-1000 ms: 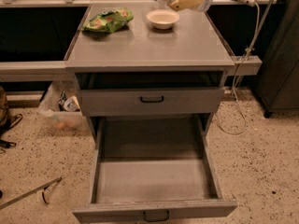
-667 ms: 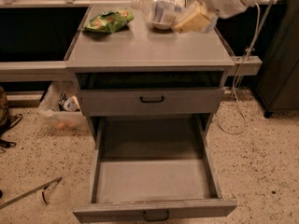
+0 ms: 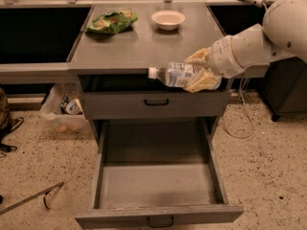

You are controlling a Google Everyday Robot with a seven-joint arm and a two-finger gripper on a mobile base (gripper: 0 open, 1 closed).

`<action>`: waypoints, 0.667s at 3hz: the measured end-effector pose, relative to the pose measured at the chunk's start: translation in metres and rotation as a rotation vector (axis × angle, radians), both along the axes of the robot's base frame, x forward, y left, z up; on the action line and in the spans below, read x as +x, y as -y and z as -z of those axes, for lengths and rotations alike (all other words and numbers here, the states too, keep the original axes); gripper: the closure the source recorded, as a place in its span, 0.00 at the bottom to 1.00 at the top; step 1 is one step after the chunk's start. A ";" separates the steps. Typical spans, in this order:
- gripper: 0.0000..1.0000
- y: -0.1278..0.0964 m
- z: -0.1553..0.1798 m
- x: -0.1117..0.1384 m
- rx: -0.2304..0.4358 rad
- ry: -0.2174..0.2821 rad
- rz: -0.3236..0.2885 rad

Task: Place blue plastic bottle into middle drawer

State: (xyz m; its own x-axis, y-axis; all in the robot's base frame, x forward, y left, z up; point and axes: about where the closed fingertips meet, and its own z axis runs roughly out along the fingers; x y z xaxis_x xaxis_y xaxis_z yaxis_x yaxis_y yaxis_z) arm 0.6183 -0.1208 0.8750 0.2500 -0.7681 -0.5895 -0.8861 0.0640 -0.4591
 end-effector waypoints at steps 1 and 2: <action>1.00 0.000 -0.001 0.000 -0.001 0.002 0.000; 1.00 0.000 0.018 -0.001 0.050 0.006 0.011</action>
Offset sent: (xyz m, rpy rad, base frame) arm -0.0028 -0.0055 -0.0453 0.1328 -0.0183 -0.0392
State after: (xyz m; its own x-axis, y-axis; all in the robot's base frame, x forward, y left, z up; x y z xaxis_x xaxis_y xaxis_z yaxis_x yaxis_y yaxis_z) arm 0.6171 -0.1205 0.8575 0.2452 -0.7407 -0.6255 -0.8825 0.0966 -0.4604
